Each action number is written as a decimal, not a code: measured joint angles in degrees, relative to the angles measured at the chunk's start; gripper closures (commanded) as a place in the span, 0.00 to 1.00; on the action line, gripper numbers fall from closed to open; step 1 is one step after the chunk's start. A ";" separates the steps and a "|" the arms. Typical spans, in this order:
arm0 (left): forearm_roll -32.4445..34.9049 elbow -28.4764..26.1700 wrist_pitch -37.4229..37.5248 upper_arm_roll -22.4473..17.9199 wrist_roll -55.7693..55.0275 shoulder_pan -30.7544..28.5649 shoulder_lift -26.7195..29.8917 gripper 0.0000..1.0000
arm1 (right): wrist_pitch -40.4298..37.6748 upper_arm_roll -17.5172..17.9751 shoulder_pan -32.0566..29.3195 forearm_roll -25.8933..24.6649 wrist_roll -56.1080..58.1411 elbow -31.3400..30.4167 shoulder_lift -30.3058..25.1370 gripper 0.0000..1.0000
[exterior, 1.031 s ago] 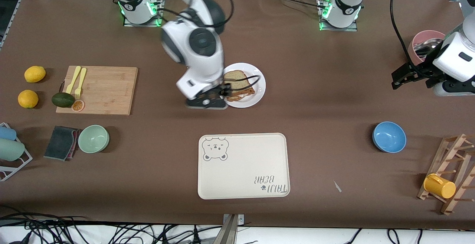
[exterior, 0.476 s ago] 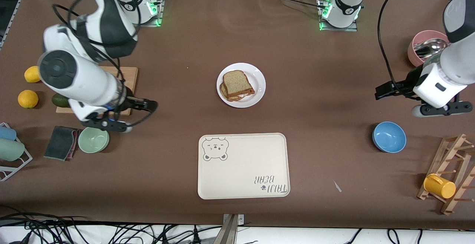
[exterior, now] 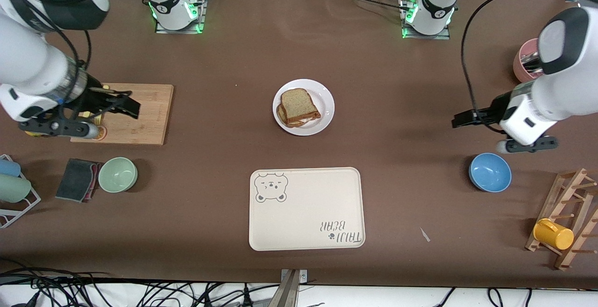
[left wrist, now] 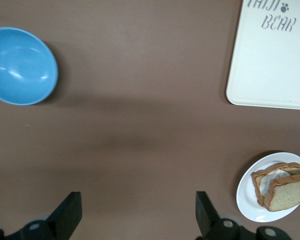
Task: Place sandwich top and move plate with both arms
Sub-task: 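Withdraw the right gripper while the left gripper reaches toward the plate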
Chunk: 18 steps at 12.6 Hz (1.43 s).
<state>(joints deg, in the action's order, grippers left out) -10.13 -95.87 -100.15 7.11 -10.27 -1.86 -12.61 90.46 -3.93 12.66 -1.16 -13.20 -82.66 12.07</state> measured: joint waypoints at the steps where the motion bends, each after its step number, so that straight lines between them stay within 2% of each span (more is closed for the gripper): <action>1: -1.52 -3.01 -3.21 1.09 0.00 0.03 0.03 0.00 | 0.00 -1.18 0.00 0.07 1.46 -1.03 -0.95 0.00; 4: -7.33 -9.58 -10.47 3.66 0.00 0.17 0.02 0.00 | -1.30 -3.54 0.02 0.27 2.70 -2.35 -2.08 0.00; 7: -16.01 -12.40 -13.54 4.05 0.08 0.90 -0.78 0.00 | -2.04 -3.95 0.07 0.34 2.75 -2.42 -2.25 0.00; 10: -19.55 -13.95 -17.70 6.62 1.05 2.22 -4.68 0.00 | -2.05 -3.95 0.17 0.37 2.75 -2.42 -2.30 0.00; 14: -26.30 -19.42 -27.06 10.68 8.08 2.74 -7.31 0.00 | -2.06 -3.93 0.41 0.44 2.75 -2.43 -2.33 0.00; 16: -33.05 -20.70 -27.52 10.68 14.52 2.47 -7.87 0.00 | -1.90 -3.81 0.14 0.47 2.75 -2.51 -2.91 0.00; 18: -40.44 -22.27 -27.71 10.61 22.43 2.24 -8.93 0.00 | -1.77 -1.92 -2.71 0.93 2.75 -3.37 -4.35 0.00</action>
<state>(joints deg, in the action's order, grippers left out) -50.57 -118.14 -127.85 17.72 12.16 0.38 -21.54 88.70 -5.84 9.95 -0.23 -10.45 -86.03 7.72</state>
